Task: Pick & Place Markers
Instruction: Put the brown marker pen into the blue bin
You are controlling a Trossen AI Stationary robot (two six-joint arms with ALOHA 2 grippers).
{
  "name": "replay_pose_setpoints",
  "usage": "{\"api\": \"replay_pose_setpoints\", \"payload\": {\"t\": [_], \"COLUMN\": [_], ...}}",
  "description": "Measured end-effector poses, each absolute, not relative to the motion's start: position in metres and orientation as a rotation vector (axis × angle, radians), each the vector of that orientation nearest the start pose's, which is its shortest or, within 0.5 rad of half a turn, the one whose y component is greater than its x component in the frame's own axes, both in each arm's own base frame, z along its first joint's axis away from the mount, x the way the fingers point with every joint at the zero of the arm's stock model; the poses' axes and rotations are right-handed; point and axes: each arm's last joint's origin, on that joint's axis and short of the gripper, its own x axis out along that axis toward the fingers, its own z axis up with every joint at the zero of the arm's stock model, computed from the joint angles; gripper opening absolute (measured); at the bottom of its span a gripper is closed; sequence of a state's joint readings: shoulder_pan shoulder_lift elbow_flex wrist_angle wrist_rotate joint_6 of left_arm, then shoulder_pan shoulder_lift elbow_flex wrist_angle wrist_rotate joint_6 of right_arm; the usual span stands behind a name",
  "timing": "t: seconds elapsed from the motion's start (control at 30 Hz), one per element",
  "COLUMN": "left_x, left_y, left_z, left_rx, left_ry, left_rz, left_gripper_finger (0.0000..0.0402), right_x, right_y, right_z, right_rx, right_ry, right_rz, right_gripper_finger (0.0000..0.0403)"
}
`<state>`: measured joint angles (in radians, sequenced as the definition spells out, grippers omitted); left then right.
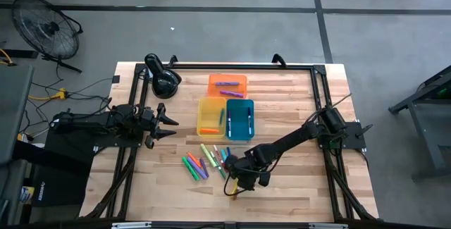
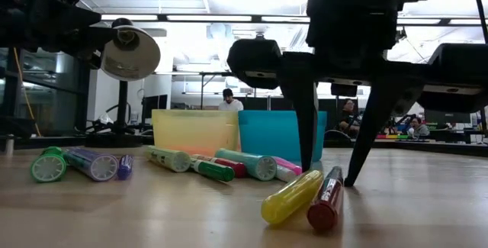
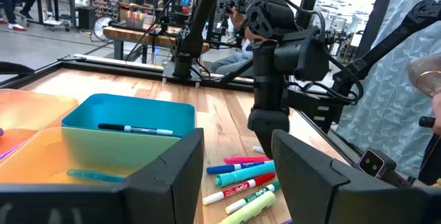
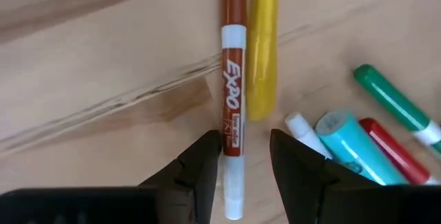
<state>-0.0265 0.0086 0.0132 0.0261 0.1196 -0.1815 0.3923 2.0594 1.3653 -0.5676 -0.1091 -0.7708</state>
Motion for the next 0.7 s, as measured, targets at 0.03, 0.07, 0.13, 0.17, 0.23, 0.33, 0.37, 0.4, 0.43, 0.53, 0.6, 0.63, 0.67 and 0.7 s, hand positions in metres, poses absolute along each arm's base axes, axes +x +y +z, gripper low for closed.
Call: {"api": "replay_pose_setpoints", "payload": {"t": [0.03, 0.07, 0.13, 0.17, 0.23, 0.33, 0.37, 0.4, 0.43, 0.53, 0.6, 0.63, 0.67, 0.7], "left_x": [0.0971, 0.0971, 0.0971, 0.0971, 0.0971, 0.0971, 0.0971, 0.0971, 0.0971, 0.0971, 0.0971, 0.0971, 0.0971, 0.0971], "left_y": [-0.0060, -0.0060, -0.0060, -0.0060, -0.0060, -0.0060, -0.0060, -0.0060, -0.0060, -0.0060, -0.0060, -0.0060, -0.0060, -0.0060], "left_z": [0.1698, 0.1698, 0.1698, 0.1698, 0.1698, 0.1698, 0.1698, 0.1698, 0.1698, 0.1698, 0.1698, 0.1698, 0.1698, 0.1698], "left_rx": [-0.180, -0.180, -0.180, -0.180, -0.180, -0.180, -0.180, -0.180, -0.180, -0.180, -0.180, -0.180, -0.180, -0.180], "left_ry": [-0.017, -0.017, -0.017, -0.017, -0.017, -0.017, -0.017, -0.017, -0.017, -0.017, -0.017, -0.017, -0.017, -0.017], "left_rz": [-0.148, -0.148, -0.148, -0.148, -0.148, -0.148, -0.148, -0.148, -0.148, -0.148, -0.148, -0.148, -0.148, -0.148], "left_gripper_finger": [0.0170, 0.0170, 0.0170, 0.0170, 0.0170, 0.0170, 0.0170, 0.0170, 0.0170, 0.0170, 0.0170, 0.0170, 0.0170, 0.0170], "right_x": [0.3678, 0.3672, 0.3662, 0.3659, 0.3656, 0.3649, 0.3647, 0.3643, 0.3639, 0.3628, 0.3626, 0.3625, 0.3625, 0.3624], "right_y": [0.1554, 0.1552, 0.1550, 0.1550, 0.1550, 0.1550, 0.1550, 0.1549, 0.1547, 0.1545, 0.1545, 0.1545, 0.1545, 0.1544], "right_z": [0.1337, 0.1336, 0.1333, 0.1332, 0.1331, 0.1329, 0.1328, 0.1325, 0.1323, 0.1319, 0.1317, 0.1317, 0.1317, 0.1315], "right_rx": [-0.814, -0.798, -0.773, -0.761, -0.744, -0.741, -0.739, -0.738, -0.737, -0.736, -0.737, -0.737, -0.737, -0.738], "right_ry": [1.055, 1.069, 1.091, 1.097, 1.104, 1.110, 1.112, 1.116, 1.121, 1.133, 1.135, 1.136, 1.136, 1.137], "right_rz": [0.896, 0.887, 0.875, 0.871, 0.868, 0.870, 0.872, 0.874, 0.876, 0.881, 0.881, 0.881, 0.880, 0.880], "right_gripper_finger": [0.0124, 0.0124, 0.0124, 0.0124, 0.0124, 0.0124, 0.0124, 0.0124, 0.0124, 0.0124, 0.0124, 0.0124, 0.0124, 0.0124]}}
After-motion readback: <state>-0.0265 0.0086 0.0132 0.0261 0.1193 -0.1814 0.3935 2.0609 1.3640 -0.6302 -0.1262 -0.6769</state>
